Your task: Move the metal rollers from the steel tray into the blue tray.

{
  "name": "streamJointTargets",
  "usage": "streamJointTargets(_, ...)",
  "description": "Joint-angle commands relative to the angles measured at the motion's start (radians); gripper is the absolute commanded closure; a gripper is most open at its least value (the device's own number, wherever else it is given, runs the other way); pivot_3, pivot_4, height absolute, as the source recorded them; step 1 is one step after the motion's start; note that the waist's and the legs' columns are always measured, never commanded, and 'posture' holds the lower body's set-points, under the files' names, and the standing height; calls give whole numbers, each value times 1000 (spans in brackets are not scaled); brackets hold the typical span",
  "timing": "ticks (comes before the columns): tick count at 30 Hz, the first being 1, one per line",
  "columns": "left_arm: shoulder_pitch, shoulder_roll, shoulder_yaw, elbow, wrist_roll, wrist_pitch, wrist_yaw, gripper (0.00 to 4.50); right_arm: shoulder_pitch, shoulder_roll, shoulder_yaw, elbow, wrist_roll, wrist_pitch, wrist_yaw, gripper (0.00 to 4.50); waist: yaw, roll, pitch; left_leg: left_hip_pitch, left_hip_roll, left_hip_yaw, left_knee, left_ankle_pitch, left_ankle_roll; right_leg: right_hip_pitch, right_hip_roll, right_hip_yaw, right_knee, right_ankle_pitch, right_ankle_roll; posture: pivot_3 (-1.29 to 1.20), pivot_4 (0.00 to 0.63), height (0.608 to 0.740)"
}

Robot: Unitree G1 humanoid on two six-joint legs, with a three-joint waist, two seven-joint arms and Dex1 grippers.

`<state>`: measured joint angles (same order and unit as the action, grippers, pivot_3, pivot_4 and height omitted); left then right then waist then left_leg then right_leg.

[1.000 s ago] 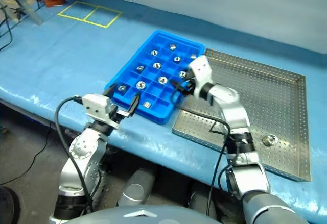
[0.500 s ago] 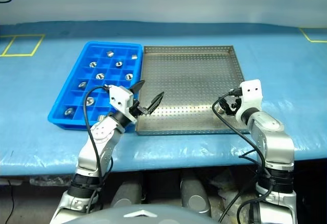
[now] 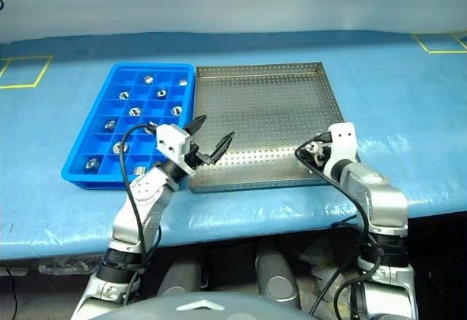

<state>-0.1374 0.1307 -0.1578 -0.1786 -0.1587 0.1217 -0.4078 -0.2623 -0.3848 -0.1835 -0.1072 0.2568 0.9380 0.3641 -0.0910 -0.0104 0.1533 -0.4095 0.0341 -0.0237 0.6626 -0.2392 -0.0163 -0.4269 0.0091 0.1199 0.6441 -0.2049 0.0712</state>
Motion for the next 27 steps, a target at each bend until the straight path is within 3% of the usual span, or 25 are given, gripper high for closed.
streamJointTargets(1, -10, -4, 9, -25, -11, -22, -1, 155, -49, -33, 64, 94, -61, -34, -21, 653, 0, 0, 0, 0, 0, 0, 0, 0, 0, 0, 0, 0, 0, 0, 0, -35, 150, 740)
streamJointTargets(4, -8, -6, 16, -32, -11, -22, 6, 155, -67, -50, 101, 148, -91, -90, -15, 1246, 3, -1, 0, 1, 0, 1, 0, 0, 0, 1, 0, 0, 0, 0, 0, -25, 150, 740)
streamJointTargets(9, 11, 1, 24, -50, -7, -20, 14, 155, -78, -40, 101, 118, -82, -145, -9, 2794, 6, -2, -1, 2, 0, 1, 1, 0, 0, 2, 0, 2, 0, 1, 1, 11, 150, 740)
streamJointTargets(17, 85, 5, 64, -143, -14, -14, 60, 155, -258, 109, 99, 73, -7, -359, 14, 2782, 12, -1, 2, 2, 2, 3, 0, 1, 2, -1, 2, 3, 1, 5, 4, 138, 150, 740)
streamJointTargets(21, 152, 10, 82, -199, -4, -8, 94, 155, -366, 166, 192, 157, -11, -400, 91, 2782, 47, -1, 2, 2, 2, 1, -3, 1, 2, -1, 2, 1, 0, 5, 3, 222, 150, 740)
streamJointTargets(27, 230, 14, 123, -274, 9, -13, 147, 155, -468, 215, 379, 372, -141, -469, 126, 2782, 132, -2, 2, -1, 1, 1, -6, 1, 2, -3, 0, -1, -1, 6, -3, 321, 150, 740)
